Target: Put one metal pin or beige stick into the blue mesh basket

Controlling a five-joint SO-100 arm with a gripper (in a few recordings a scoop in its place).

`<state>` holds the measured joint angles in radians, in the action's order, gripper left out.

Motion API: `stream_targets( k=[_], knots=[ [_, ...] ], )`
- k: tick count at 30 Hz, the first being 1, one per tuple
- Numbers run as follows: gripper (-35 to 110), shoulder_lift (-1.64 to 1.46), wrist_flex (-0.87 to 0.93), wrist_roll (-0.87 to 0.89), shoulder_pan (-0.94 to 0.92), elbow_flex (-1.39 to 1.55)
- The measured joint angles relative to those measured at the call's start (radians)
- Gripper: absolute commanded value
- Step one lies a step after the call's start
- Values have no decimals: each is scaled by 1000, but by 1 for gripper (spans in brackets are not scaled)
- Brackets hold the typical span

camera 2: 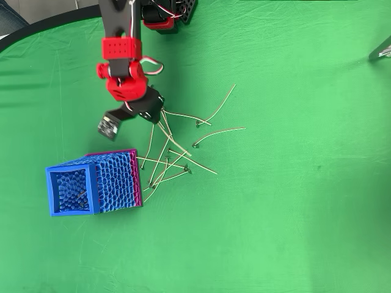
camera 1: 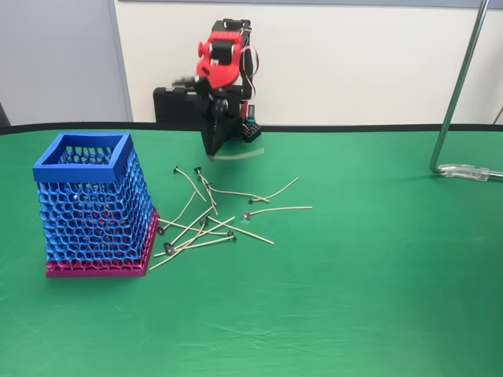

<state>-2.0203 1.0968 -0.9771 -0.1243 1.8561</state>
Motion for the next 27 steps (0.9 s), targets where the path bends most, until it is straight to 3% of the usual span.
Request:
stream_targets(
  k=[12,27],
  knots=[
    [1,-238,-89,210,-181,-187],
    [1,144,-304,316,-408,-560]
  ],
)
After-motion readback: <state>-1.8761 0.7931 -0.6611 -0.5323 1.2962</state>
